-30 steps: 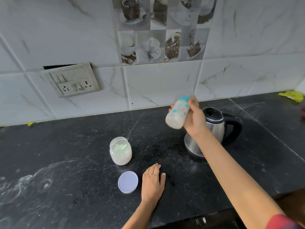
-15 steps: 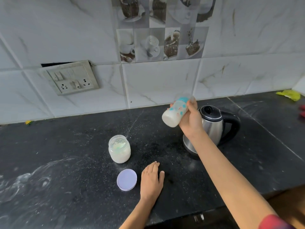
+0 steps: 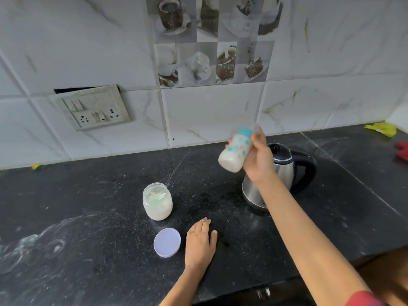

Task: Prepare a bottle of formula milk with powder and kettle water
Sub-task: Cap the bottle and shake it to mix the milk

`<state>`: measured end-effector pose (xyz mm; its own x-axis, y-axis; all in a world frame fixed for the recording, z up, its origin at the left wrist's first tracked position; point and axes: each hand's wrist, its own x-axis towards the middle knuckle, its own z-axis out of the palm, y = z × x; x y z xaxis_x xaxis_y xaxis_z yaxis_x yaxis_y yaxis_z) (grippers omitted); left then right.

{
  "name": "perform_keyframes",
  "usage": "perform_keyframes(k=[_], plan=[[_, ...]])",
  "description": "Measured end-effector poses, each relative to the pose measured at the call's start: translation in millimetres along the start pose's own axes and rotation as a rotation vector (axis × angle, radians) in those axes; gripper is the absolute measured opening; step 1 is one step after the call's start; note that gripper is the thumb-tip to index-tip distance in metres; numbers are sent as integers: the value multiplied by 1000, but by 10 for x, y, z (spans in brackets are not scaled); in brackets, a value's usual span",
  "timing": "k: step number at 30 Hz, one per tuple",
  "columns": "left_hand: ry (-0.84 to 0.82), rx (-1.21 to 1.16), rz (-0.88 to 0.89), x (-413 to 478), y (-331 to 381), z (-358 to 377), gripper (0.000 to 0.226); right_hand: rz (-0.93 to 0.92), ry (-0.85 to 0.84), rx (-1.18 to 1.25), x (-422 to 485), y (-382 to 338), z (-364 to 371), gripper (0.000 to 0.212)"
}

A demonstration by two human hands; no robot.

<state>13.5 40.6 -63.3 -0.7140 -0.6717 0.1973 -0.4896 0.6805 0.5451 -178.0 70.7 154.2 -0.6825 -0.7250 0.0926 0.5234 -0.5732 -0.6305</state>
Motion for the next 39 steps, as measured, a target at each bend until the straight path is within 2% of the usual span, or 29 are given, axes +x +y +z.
perform_keyframes(k=[2,4,6,9,10,13,17,21,23,26,30,34,37,39], plan=[[-7,3,2,-4,4,-3,42,6,29,53,-5,29,-35,48],[-7,-8,-3,-9,-1,-5,42,96,-91,-93,-84,81,-72,46],[0,-6,-6,-8,-5,-5,42,93,-141,-141,-112,78,-87,50],[0,4,-2,-9,8,0,41,7,11,-28,-54,22,-83,65],[-1,6,0,-13,4,3,41,11,1,-29,-53,16,-97,65],[7,11,3,-11,0,2,40,82,-155,-185,-125,-11,-111,56],[29,29,17,-10,-1,16,37,-30,-1,-63,-69,-85,-130,44],[37,35,15,-11,-6,18,37,59,-89,-168,-127,-74,-169,45],[37,41,15,-3,-2,20,36,-4,-39,-158,-97,-122,-120,46],[30,44,12,-7,6,20,37,-72,82,-96,-47,-186,-85,23],[27,37,8,-5,-2,18,37,20,-50,-196,-144,-217,-88,28],[23,31,4,2,8,19,37,-93,67,-46,-103,-308,-43,10],[15,25,1,-3,8,13,38,5,-52,-148,-143,-267,-95,22],[14,22,1,-2,6,10,38,-19,-70,-172,-162,-288,-70,24]])
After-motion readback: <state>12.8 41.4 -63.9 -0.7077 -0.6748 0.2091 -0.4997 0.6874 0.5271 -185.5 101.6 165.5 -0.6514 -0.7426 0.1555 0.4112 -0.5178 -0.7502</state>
